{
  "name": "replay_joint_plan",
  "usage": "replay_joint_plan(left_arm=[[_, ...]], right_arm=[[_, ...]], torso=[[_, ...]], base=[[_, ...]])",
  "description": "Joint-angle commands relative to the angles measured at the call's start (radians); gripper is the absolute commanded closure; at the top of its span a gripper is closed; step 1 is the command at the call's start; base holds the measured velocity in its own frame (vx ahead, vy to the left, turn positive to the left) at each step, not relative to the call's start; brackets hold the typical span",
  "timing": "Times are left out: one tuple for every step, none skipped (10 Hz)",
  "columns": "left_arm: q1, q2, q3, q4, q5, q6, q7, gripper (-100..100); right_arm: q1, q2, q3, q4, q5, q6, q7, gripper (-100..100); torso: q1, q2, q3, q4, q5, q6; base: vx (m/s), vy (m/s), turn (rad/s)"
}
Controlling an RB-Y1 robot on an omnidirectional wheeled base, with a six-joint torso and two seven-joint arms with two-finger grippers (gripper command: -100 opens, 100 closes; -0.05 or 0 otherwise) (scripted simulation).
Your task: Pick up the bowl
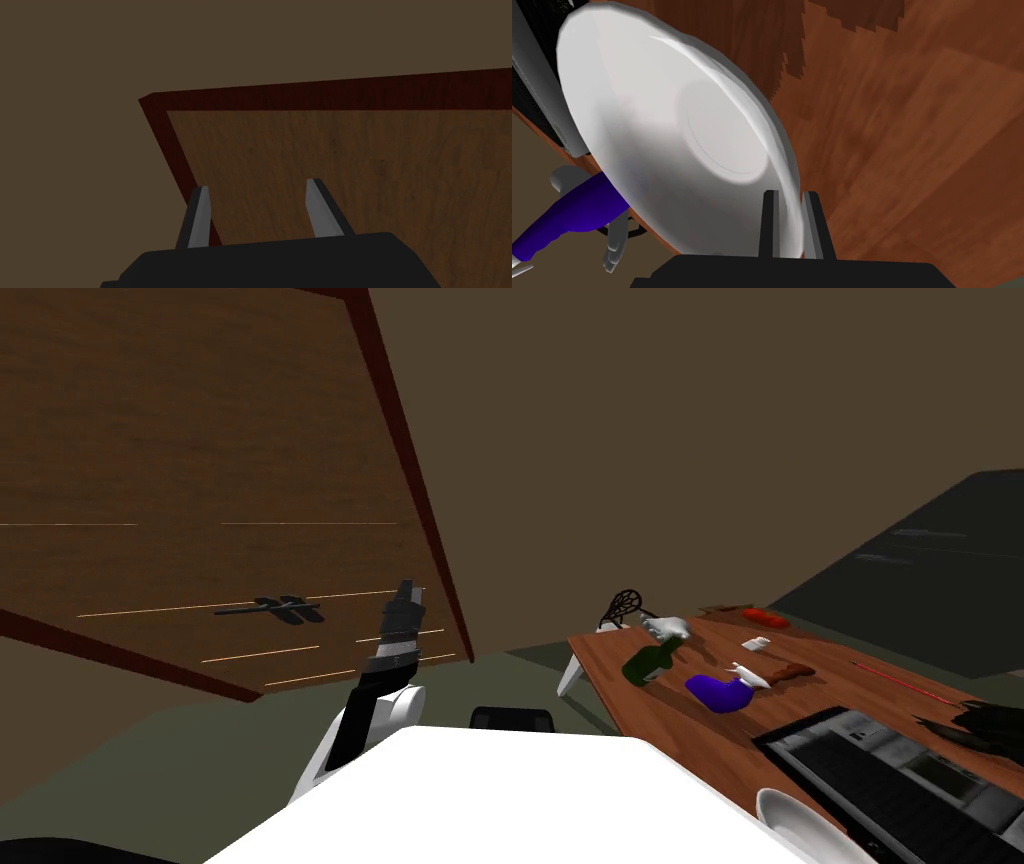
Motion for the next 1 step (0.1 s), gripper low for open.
replay_joint_plan(left_arm=[[0.0,0.0,0.0,0.0,0.0,0.0,0.0,0]], right_arm=[[0.0,0.0,0.0,0.0,0.0,0.0,0.0,0]], torso=[[0.0,0.0,0.0,0.0,0.0,0.0]], base=[[0.014,0.0,0.012]])
